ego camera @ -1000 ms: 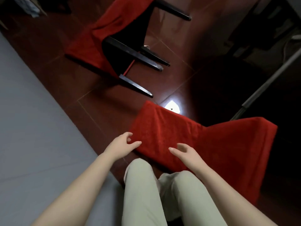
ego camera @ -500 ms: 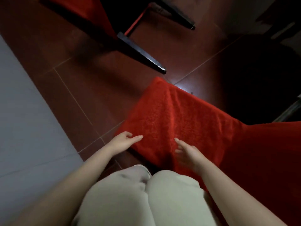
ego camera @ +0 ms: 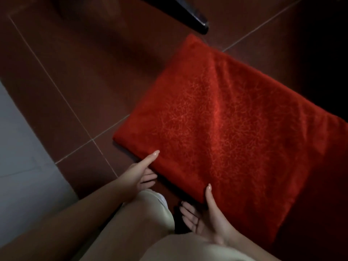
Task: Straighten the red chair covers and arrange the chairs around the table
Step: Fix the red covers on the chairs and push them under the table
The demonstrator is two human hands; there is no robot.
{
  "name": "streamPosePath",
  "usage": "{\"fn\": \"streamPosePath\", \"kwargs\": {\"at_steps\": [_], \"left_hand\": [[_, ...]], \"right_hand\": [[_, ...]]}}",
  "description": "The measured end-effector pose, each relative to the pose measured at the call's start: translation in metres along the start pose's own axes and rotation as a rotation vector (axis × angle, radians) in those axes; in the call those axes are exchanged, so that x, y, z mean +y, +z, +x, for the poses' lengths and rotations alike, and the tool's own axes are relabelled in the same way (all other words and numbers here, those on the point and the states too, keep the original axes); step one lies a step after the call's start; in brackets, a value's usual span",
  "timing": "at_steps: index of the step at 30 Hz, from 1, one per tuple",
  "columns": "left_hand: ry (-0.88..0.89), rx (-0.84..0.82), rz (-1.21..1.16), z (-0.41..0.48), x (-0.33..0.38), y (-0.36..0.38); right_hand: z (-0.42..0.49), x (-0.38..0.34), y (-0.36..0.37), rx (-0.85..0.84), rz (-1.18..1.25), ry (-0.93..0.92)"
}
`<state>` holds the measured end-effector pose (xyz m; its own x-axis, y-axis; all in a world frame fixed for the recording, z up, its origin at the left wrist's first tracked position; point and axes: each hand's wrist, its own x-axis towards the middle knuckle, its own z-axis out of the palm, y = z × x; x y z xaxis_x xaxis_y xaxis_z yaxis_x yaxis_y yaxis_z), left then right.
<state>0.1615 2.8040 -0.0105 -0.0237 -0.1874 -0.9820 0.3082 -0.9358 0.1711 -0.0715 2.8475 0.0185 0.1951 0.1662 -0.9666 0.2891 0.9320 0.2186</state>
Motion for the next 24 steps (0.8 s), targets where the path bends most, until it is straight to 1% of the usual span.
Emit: {"fn": "streamPosePath", "kwargs": {"at_steps": [3,8,10,13,15,20,24], "left_hand": [[0.01,0.02,-0.134,0.009,-0.004,0.005],[0.052,0.039,-0.153,0.021,0.004,0.007],[0.085,0.086,-0.169,0.024,0.002,0.011],[0.201,0.186,-0.231,0.023,-0.004,0.02],[0.213,0.216,-0.247,0.021,-0.004,0.023],[0.189,0.216,-0.22,0.015,0.004,0.028],[0.233,0.158,-0.171,0.011,0.021,0.04]], "right_hand": [[0.004,-0.002,0.003,-0.005,0.179,-0.041],[0.005,-0.006,0.01,0.017,0.329,-0.093],[0.007,-0.008,0.011,0.028,0.395,-0.092],[0.005,-0.012,0.01,0.001,0.498,-0.061],[0.002,-0.015,0.01,-0.007,0.536,-0.036],[-0.005,-0.021,0.011,0.007,0.552,-0.032],[-0.019,-0.033,0.014,0.027,0.594,-0.08]]}}
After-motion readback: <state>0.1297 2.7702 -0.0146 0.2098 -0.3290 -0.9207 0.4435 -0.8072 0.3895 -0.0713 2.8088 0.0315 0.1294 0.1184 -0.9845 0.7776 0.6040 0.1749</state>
